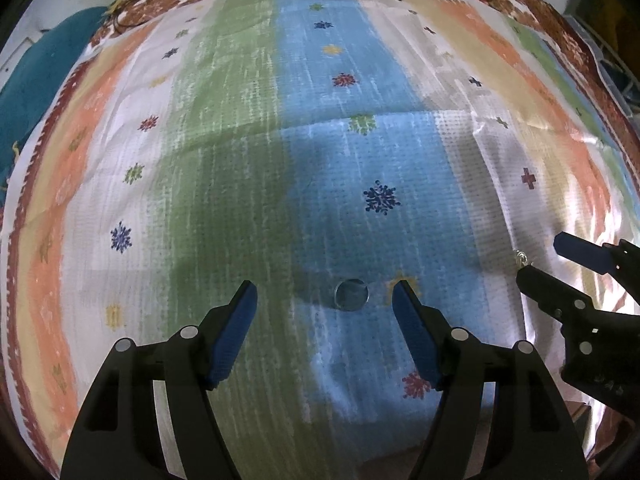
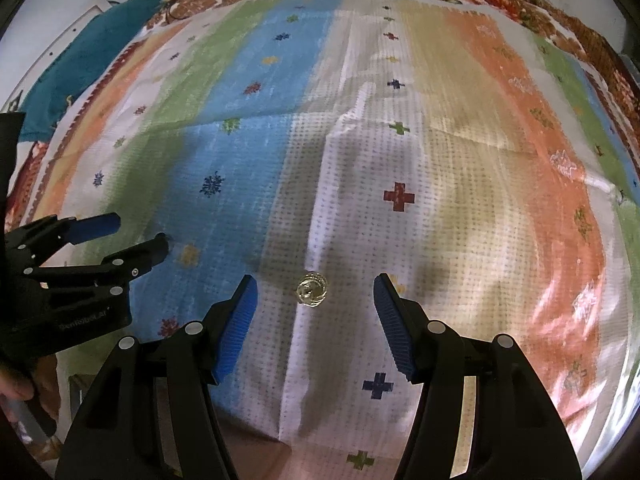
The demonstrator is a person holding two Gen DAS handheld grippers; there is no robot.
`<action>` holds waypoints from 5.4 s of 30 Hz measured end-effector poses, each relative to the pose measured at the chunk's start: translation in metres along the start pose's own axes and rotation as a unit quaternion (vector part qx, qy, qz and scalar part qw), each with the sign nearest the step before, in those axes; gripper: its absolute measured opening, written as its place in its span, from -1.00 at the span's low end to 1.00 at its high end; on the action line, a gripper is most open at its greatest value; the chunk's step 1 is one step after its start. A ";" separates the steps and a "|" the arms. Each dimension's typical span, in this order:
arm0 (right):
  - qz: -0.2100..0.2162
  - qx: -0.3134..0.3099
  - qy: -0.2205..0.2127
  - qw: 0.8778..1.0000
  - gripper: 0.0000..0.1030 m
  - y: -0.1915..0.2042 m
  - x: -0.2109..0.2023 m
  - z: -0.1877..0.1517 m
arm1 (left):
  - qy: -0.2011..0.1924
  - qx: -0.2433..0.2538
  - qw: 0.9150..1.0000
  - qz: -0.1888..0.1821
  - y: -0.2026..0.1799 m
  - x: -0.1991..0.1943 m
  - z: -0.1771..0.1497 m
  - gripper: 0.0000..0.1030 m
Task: Organize jewelry
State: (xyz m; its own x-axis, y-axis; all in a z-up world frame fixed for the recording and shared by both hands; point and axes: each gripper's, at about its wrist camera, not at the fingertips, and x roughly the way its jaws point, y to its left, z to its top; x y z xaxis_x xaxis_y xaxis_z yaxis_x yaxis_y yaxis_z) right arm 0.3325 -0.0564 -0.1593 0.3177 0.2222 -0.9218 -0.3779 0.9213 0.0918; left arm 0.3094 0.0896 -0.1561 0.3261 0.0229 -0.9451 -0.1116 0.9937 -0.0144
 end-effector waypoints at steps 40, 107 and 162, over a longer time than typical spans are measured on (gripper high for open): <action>0.031 0.012 0.006 0.999 -0.76 -0.001 -0.007 -0.008 | -0.023 0.030 0.999 -0.002 -0.010 -0.017 -0.014 -0.64; 0.039 -0.025 -0.137 0.989 -0.76 0.040 -0.154 -0.082 | -0.157 0.031 0.986 -0.043 -0.043 -0.170 -0.104 -0.64; 0.021 -0.061 -0.130 0.989 0.37 0.033 -0.168 -0.142 | -0.120 0.024 0.990 -0.064 -0.036 -0.171 -0.157 0.74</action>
State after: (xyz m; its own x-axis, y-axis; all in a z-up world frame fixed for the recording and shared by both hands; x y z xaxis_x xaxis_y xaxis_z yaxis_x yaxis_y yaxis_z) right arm 0.1430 -0.1084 -0.0549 0.5065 0.3483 -0.7888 -0.4924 0.8678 0.0670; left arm 0.1108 0.0330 -0.0453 0.5487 -0.0832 -0.8318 -0.0120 0.9942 -0.1073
